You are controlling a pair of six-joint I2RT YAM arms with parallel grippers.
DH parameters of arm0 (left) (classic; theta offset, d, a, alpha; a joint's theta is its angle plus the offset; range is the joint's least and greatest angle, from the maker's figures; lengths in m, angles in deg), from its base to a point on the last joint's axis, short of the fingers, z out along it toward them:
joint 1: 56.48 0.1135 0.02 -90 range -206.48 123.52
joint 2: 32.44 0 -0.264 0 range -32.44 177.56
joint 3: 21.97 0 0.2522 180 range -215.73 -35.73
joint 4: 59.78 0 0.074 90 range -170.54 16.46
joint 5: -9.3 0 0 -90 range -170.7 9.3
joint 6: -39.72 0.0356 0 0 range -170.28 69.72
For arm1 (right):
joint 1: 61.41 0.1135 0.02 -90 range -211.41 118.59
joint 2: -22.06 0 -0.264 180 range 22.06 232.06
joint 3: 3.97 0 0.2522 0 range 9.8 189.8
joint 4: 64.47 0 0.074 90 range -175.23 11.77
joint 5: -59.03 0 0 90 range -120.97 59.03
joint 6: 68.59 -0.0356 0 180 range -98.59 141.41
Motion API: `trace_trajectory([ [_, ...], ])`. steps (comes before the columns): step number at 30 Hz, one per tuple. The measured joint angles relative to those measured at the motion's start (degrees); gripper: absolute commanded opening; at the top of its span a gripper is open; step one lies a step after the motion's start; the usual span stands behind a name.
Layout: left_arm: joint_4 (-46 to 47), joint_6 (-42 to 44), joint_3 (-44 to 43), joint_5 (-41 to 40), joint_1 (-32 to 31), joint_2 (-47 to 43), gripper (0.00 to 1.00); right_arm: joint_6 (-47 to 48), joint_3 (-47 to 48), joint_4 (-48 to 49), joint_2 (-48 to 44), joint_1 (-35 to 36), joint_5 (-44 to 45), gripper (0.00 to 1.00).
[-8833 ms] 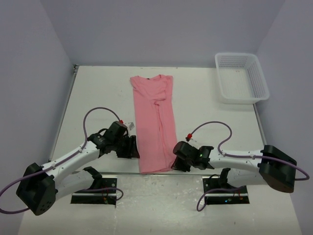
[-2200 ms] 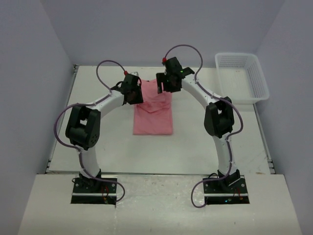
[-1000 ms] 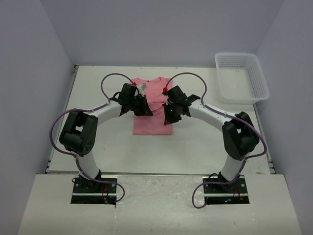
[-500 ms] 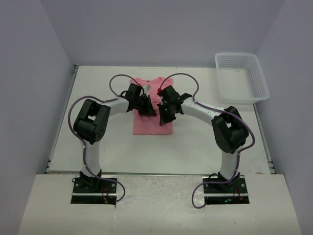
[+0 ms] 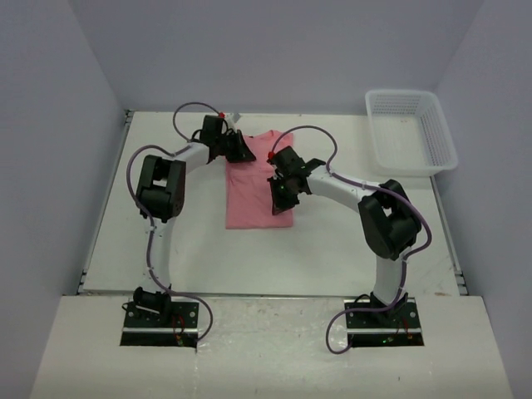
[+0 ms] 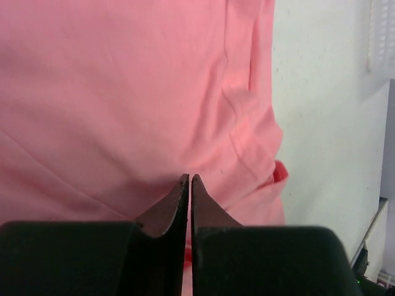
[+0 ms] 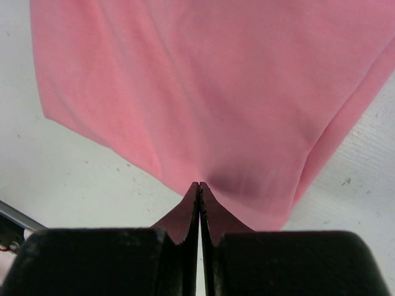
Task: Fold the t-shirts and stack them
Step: Fold the folded rectangular tshirt in 1/3 of the way
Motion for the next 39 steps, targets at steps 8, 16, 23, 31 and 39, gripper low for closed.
trace_trajectory([
  [8, 4.48, 2.80, -6.88, 7.87, 5.18, 3.63, 0.52, 0.07, -2.64, 0.42, -1.27, 0.15, 1.31, 0.00],
  [16, 5.64, 2.82, 6.73, 4.22, 2.45, -14.08, 0.53, 0.52, -3.37, 0.50, -4.52, 0.31, 4.28, 0.07],
  [23, 2.62, 1.77, 15.82, -9.75, -1.09, -32.39, 0.53, 2.58, 0.00, -1.44, -4.57, -0.04, 8.22, 0.26],
  [31, 0.39, 1.27, 27.61, -15.34, -4.20, -35.45, 0.41, 2.69, 0.44, -1.16, -3.85, -4.48, 4.81, 0.00],
  [39, 1.25, 0.13, 32.74, -15.28, -4.24, -31.19, 0.24, 1.95, -3.30, 3.85, -3.58, -4.46, -3.21, 0.00],
])
